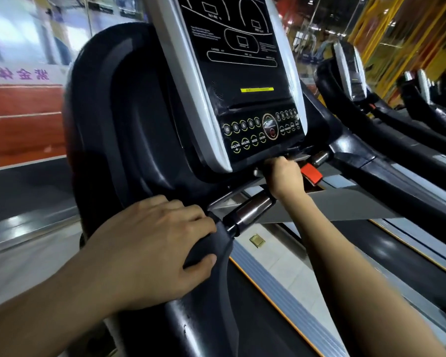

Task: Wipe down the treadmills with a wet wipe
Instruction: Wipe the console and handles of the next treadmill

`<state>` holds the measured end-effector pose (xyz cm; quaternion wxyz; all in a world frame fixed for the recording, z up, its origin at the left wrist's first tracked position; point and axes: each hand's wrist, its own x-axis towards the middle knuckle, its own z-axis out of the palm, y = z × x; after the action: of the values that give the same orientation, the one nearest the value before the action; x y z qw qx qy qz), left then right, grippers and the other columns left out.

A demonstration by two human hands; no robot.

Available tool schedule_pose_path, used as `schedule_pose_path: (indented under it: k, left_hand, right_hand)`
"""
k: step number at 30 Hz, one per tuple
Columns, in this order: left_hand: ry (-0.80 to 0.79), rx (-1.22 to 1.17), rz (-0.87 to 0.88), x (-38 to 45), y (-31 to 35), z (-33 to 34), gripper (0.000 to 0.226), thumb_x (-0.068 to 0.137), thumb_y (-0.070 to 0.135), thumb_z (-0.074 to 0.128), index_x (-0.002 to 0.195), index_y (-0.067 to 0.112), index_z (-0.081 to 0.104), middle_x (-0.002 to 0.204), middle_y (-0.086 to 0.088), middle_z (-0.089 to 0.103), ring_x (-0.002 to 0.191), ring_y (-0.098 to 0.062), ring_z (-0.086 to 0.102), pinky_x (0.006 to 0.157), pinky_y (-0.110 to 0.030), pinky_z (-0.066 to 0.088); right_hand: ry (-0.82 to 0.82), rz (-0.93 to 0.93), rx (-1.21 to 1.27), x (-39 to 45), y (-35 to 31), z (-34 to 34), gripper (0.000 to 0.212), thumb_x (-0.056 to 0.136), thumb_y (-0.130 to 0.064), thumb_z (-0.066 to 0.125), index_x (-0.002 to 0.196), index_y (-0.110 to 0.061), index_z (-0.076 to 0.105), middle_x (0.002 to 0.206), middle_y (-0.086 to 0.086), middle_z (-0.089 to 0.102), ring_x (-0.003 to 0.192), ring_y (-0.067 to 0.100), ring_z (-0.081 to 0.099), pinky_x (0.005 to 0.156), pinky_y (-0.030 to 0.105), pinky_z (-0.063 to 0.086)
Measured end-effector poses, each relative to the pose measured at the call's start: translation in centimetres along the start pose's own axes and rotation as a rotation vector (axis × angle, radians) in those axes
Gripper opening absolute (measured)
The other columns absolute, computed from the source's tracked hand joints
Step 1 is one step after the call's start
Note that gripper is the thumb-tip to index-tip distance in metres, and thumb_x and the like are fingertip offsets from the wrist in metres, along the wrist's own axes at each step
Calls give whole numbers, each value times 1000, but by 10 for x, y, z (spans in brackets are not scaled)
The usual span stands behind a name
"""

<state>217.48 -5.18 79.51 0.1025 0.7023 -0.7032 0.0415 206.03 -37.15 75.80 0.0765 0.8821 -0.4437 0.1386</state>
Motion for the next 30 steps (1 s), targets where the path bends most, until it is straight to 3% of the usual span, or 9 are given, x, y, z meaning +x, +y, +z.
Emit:
schedule_pose_path:
  k: [3, 7, 11, 15, 17, 22, 24, 28, 30]
  left_hand:
    - [20, -21, -9, 1, 1, 0, 54, 88, 70, 22, 120, 42, 56, 115, 22, 59, 101, -3, 56, 98, -30, 43]
    - [24, -3, -25, 0, -1, 2, 54, 89, 70, 27, 123, 42, 58, 116, 22, 61, 101, -2, 59, 97, -31, 46]
    - [29, 0, -23, -1, 0, 2, 57, 89, 71, 23, 130, 43, 52, 123, 23, 58, 107, -2, 54, 101, -28, 39]
    - [47, 9, -10, 0, 0, 1, 57, 89, 70, 22, 129, 43, 52, 122, 22, 58, 106, -2, 54, 101, -26, 37]
    - [58, 22, -6, 0, 0, 1, 56, 89, 71, 22, 129, 43, 51, 122, 22, 57, 106, -2, 54, 101, -25, 36]
    - [51, 28, -12, 2, 1, 1, 55, 90, 70, 21, 129, 43, 50, 123, 22, 56, 106, -2, 53, 101, -25, 35]
    - [53, 29, -10, 2, 0, 1, 59, 88, 70, 18, 129, 43, 51, 125, 22, 56, 106, -1, 53, 102, -26, 37]
    - [60, 30, -4, 3, 0, 2, 60, 88, 68, 18, 126, 41, 55, 122, 21, 60, 105, -2, 55, 101, -26, 39]
    - [65, 31, -7, 3, 0, 1, 60, 88, 67, 19, 126, 40, 58, 121, 21, 61, 104, -1, 56, 100, -26, 39]
  right_hand:
    - [-221, -29, 38, 7, -7, -7, 28, 96, -22, 55, 121, -13, 66, 121, 17, 66, 113, 39, 61, 91, 39, 45]
    - [-409, -203, 269, -13, -36, -18, 31, 99, -13, 50, 122, -18, 70, 121, 8, 71, 117, 26, 63, 96, 27, 44]
    - [-498, -365, 328, -37, -49, -23, 42, 100, -10, 46, 131, -30, 67, 119, 3, 72, 114, 20, 64, 99, 28, 48]
    - [-409, -118, 63, -9, -30, -10, 46, 90, -32, 41, 129, -19, 61, 126, 12, 66, 113, 32, 63, 92, 36, 52]
    - [-420, -92, 33, -7, -26, -6, 49, 87, -25, 40, 131, -17, 60, 130, 14, 63, 114, 36, 62, 91, 34, 51]
    - [-457, -500, 331, -60, -63, -25, 48, 96, -16, 43, 136, -38, 59, 136, -1, 64, 125, 24, 59, 104, 34, 47]
    - [-471, -525, 336, -63, -64, -23, 47, 97, -16, 47, 136, -39, 58, 137, -5, 63, 125, 18, 59, 104, 33, 48]
    - [-330, -215, 98, -29, -37, -11, 45, 94, -10, 48, 132, -26, 64, 125, 12, 68, 113, 32, 64, 90, 34, 50]
    - [-303, -174, 87, -32, -38, -12, 44, 95, -9, 45, 132, -22, 65, 124, 16, 67, 114, 34, 63, 92, 34, 49]
